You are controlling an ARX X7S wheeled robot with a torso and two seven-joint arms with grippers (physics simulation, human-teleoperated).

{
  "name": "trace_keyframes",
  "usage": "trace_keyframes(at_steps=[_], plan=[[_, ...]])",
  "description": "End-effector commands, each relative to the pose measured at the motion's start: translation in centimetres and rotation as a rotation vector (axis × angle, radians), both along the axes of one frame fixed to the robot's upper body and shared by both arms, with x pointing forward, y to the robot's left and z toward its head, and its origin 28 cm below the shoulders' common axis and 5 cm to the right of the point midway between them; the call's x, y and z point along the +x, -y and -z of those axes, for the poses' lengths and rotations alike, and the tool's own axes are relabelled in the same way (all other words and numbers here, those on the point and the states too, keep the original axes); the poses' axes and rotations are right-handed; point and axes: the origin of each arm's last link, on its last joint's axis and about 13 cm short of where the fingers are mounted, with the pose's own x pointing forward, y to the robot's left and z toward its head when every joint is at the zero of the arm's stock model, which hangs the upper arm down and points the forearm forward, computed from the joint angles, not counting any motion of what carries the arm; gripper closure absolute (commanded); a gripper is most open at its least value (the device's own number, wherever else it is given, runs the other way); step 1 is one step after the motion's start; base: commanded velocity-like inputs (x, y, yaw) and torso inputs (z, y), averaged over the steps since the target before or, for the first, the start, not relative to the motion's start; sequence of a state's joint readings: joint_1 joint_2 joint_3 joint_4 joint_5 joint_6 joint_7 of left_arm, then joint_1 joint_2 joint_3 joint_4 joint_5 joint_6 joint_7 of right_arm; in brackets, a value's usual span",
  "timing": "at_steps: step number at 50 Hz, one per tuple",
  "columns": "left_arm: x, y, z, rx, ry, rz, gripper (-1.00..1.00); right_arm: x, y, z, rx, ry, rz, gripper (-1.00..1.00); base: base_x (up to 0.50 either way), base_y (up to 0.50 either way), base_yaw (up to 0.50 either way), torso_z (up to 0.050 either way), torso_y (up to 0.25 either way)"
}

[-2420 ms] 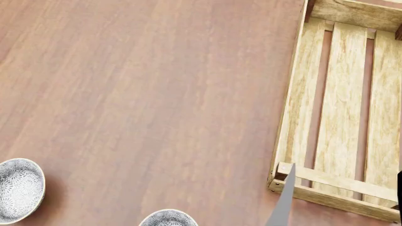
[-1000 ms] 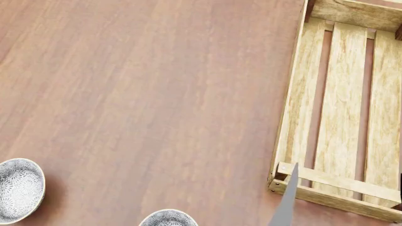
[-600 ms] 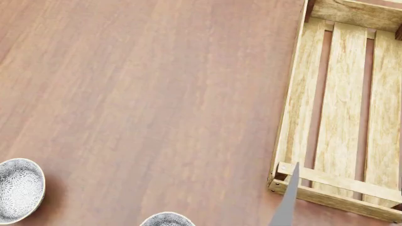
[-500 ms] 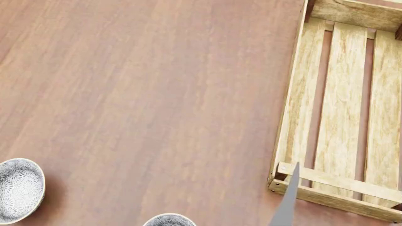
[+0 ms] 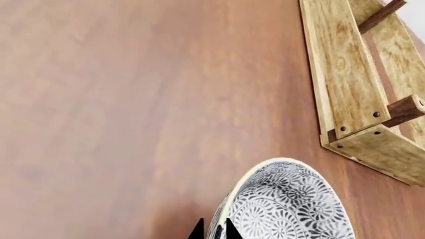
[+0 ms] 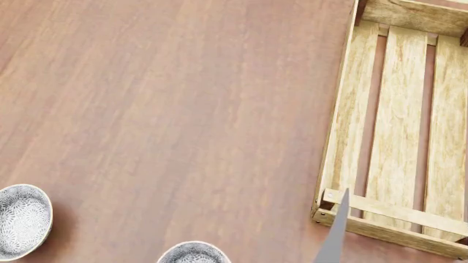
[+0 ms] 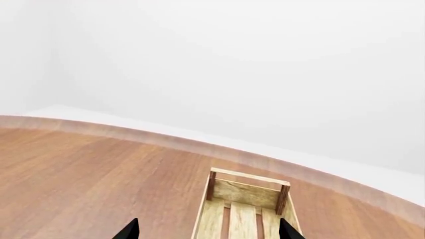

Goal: Stack the right bowl on the left bowl and place them in the tray.

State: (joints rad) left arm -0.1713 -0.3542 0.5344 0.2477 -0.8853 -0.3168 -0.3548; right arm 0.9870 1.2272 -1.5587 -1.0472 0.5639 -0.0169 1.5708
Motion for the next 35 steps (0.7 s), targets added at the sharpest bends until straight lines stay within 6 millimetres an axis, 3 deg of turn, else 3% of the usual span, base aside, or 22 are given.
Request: trace_keyframes(at_steps=[1, 15, 23, 35], plan=[[-0.1, 0.0, -2.3, -0.08, 0.087, -0.004, 1.0, 0.2, -0.3, -0.3, 0.024, 0.038, -0.019, -1.0, 0.0, 0.0, 0.0, 0.0, 0.0], [-0.4, -1.5, -6.8, -0.095, 0.19, -0.045, 1.0, 0.3, -0.4, -0.3, 0.022, 0.038, -0.023, -1.0, 0.0, 0.0, 0.0, 0.0, 0.0], [0.7, -3.5, -9.8, -0.075, 0.235, -0.122, 1.0, 0.3, -0.4, -0.3, 0.022, 0.037, -0.026, -1.0, 0.0, 0.0, 0.0, 0.0, 0.0], [1.7, -6.5, -12.1, -0.059, 0.261, -0.23, 1.0, 0.3, -0.5, -0.3, 0.021, 0.035, -0.027, -1.0, 0.0, 0.0, 0.0, 0.0, 0.0]])
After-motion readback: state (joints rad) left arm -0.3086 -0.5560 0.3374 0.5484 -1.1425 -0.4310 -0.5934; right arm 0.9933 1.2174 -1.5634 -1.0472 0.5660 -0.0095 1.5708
